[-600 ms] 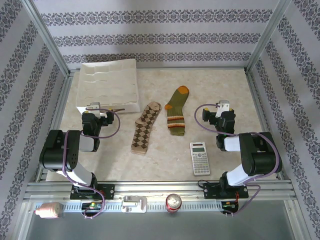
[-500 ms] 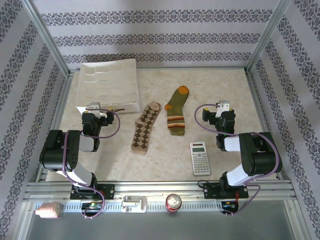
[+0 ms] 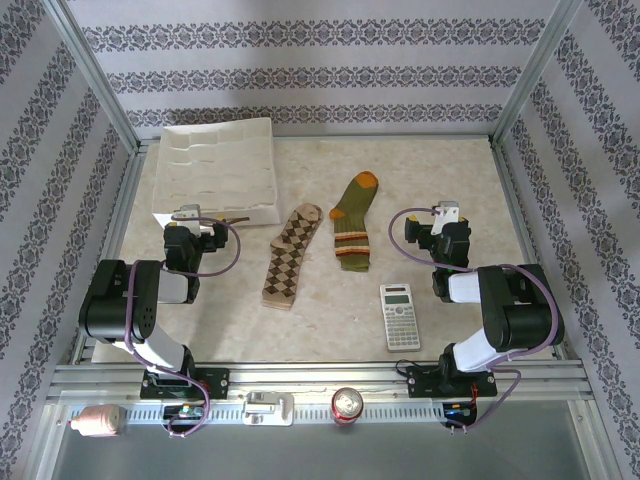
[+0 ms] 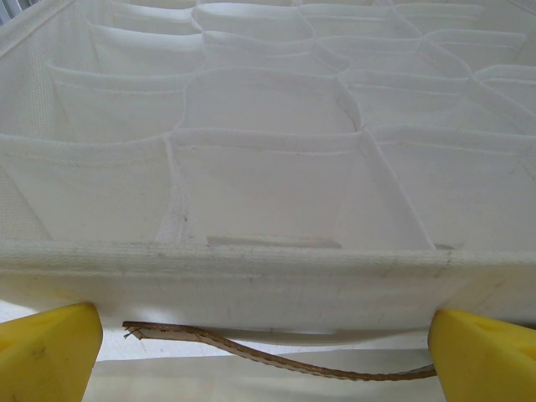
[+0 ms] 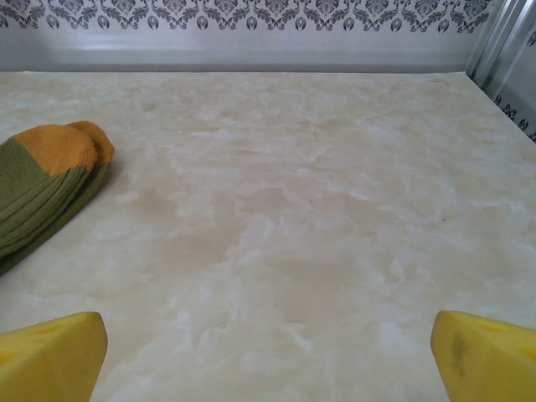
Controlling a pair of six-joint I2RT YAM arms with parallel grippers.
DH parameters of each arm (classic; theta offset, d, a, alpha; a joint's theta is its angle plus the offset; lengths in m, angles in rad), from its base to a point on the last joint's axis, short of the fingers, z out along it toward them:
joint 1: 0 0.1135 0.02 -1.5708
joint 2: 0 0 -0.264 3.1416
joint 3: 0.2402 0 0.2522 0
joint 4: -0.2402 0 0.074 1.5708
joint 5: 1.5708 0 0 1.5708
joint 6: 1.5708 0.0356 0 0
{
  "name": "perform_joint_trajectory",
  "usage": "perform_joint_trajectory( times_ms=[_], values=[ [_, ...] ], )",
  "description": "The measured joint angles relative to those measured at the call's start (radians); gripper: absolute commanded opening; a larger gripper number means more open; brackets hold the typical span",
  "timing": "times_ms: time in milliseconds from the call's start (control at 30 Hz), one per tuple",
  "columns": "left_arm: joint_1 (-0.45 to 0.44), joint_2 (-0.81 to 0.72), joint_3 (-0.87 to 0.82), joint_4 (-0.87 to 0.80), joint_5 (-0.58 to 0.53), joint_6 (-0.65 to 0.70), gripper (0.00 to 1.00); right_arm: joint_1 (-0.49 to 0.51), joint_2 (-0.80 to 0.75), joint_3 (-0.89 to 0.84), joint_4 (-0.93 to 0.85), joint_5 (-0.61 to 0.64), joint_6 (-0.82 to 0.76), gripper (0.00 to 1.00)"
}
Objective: Roll the socks
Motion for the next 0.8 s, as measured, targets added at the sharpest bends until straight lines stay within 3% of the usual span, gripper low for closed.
perform_joint_trajectory(
  times_ms=[367,800],
  values=[
    [0.000,0.000,0.007,-0.036,0.070,0.027,0.99,0.000,0.000,0.000,0.000,0.000,0.000,0.98],
    [0.000,0.000,0.007,-0.046,0.068,0.027,0.99,0.000,0.000,0.000,0.000,0.000,0.000,0.98]
  ],
)
